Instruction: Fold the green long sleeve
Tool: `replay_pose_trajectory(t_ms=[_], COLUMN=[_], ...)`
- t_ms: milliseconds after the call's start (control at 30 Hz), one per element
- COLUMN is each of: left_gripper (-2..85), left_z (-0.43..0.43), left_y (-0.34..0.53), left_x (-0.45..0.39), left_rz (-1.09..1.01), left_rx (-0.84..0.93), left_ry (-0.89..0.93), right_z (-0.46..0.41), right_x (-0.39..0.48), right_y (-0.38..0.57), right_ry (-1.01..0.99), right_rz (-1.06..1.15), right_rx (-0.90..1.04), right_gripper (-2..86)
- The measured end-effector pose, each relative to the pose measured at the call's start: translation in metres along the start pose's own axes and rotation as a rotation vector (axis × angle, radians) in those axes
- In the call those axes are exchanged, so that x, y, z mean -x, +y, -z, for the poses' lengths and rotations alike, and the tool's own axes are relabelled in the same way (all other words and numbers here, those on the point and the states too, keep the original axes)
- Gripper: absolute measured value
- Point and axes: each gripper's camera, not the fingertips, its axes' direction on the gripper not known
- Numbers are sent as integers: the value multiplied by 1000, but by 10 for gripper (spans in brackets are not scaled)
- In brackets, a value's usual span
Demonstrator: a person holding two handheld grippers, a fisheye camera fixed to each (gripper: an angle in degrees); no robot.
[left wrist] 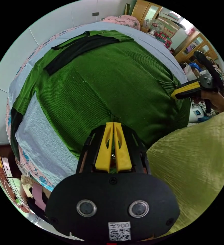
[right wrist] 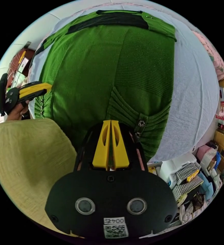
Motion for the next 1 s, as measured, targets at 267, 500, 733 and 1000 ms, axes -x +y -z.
replay_pose_trajectory(t_ms=[267,500,733,1000], left_gripper=[1,1,1,3], left_z=[5,19,35,53], left_y=[7,11,16,13], left_x=[17,10,-14,-27], left_rz=[-36,-74,-136,-95], left_rx=[-61,-85,-109,-88], left_ry=[205,178,40,-35], right_z=[-23,-47,-64,-78], right_x=[31,72,90,100], right_y=[12,26,30,46], right_ry=[76,222,255,236], right_rz=[29,16,78,130], right_rx=[-55,-101,-72,-95], right_gripper=[-7,-7,-7,-3])
